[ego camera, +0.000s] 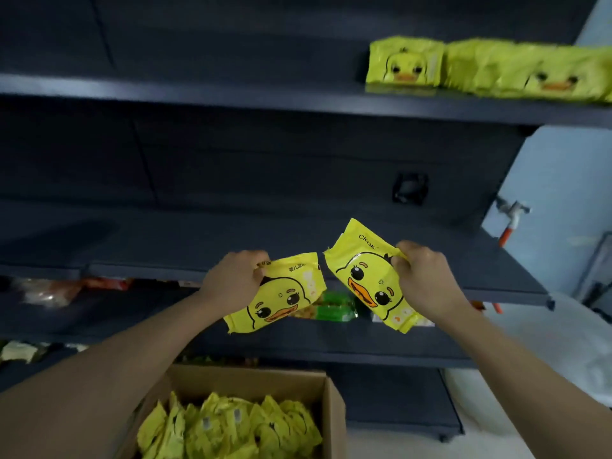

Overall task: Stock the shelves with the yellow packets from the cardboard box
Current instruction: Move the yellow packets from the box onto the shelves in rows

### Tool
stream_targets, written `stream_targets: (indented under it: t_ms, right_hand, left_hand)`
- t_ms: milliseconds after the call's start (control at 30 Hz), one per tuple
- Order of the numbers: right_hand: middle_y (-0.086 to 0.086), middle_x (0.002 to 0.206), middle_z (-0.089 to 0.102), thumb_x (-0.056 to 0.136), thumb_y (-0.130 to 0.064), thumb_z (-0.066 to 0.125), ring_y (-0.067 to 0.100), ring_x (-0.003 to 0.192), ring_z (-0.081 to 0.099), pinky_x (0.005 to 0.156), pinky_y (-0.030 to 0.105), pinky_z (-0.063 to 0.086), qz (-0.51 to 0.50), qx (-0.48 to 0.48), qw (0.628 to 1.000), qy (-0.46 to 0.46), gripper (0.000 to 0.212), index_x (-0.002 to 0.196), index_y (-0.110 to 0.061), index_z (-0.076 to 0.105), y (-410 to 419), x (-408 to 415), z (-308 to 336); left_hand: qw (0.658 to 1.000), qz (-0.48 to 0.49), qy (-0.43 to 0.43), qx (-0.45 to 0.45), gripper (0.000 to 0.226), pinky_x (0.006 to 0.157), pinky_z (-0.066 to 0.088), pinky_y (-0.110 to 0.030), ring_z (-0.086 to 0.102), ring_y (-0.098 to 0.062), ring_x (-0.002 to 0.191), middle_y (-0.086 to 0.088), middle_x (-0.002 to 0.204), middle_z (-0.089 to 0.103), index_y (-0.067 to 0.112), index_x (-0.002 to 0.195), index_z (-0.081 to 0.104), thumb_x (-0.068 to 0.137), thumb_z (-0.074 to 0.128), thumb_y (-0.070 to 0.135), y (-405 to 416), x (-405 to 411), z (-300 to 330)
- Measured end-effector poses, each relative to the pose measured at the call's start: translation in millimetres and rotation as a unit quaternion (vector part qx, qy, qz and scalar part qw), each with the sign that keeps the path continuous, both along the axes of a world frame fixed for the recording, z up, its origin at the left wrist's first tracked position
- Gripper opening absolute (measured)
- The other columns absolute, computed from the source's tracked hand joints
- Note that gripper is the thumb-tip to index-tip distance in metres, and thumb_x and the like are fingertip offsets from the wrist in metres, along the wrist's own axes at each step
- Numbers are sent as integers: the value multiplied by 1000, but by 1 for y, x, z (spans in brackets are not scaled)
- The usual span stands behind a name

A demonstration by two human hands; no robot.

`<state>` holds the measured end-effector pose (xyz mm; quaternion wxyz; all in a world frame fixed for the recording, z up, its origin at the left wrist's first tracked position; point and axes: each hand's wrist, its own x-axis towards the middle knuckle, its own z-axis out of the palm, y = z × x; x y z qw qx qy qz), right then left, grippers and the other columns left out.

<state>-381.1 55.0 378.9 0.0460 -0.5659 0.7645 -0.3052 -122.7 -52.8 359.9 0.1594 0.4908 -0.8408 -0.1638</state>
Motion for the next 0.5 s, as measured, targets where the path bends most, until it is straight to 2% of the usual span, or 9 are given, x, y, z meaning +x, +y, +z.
stream_targets:
  t_ms: [100, 267, 400, 500]
  right_hand:
    - [5, 63, 46, 95, -12, 45, 31, 61, 47, 52, 34, 33, -6, -25, 999, 26, 26, 70, -18, 41, -1, -3, 44]
    - [9, 71, 53, 95, -11, 45, 30, 65, 50, 57, 34, 37, -21, -62, 996, 61, 15, 81, -12, 50, -1, -6, 110]
    - [8, 72, 51, 96, -10, 42, 28, 69, 48, 58, 34, 33, -38, -79, 993, 84, 20, 78, -6, 49, -2, -6, 158]
    - [8, 72, 49, 97, -10, 43, 27, 69, 47, 56, 34, 32, -51, -94, 989, 106, 22, 78, -4, 51, -4, -11, 191]
  left_hand:
    - [999, -7, 21, -28, 27, 67, 54, -40, 61, -18, 73, 3, 79, 62, 35, 74, 48, 95, 46, 19, -6, -1, 47]
    - [996, -32, 60, -60, 29, 68, 54, -43, 62, -19, 71, 3, 80, 63, 37, 72, 52, 95, 49, 19, -16, -7, 112]
    - [993, -53, 62, -89, 18, 66, 54, -41, 63, -19, 68, 5, 80, 62, 31, 86, 58, 96, 48, 20, -26, -11, 155]
    - [988, -62, 68, -124, 16, 69, 54, -42, 63, -21, 73, 4, 86, 61, 28, 88, 57, 96, 47, 19, -37, -14, 188]
